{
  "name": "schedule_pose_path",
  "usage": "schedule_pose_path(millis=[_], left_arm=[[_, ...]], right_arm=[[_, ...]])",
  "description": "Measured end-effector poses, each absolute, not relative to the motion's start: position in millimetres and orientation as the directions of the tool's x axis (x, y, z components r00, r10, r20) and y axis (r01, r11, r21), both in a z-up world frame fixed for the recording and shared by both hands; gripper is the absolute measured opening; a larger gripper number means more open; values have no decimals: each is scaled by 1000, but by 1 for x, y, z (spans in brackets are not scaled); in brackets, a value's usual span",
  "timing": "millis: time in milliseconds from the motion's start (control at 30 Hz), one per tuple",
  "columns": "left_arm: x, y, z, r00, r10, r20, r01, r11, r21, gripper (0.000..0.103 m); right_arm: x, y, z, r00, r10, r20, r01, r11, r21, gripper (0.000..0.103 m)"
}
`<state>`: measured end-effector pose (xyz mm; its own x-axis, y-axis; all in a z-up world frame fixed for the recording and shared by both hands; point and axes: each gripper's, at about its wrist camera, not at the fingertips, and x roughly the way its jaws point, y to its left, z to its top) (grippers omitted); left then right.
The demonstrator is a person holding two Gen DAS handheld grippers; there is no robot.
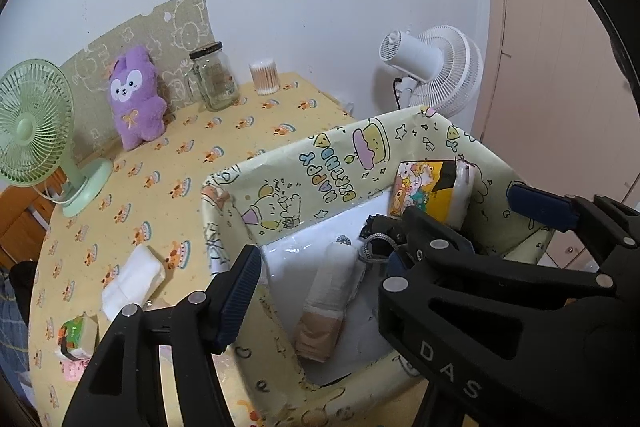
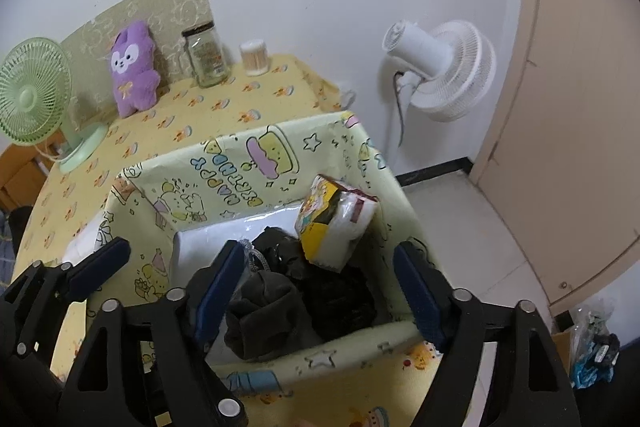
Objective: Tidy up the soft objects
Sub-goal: 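Move both tools back over the remaining items on the table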
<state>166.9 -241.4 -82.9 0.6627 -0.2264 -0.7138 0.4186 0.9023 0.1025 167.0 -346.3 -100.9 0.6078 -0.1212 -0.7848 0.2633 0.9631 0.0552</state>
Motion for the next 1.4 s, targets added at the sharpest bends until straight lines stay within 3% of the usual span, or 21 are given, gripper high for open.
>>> schedule_pose_path(millis=[133,267,833,1400], left_arm=[[163,-234,-72,670,-248,-700,432,897,96,70],[154,-222,-57,675,-311,-669,450,892,39,79],[126,-162,-23,735,-302,-608,404,914,34,82],[107,-90,-25,774,-225,-592,308,951,40,79]], right_arm=[[163,-340,-93,619,-138,-773,270,962,44,87],[155,-329,-74,682,-88,-726,207,976,75,103],[130,-264,-28,755,-30,-655,106,991,78,103],[121,-194,-28,788,82,-610,-10,993,120,103]])
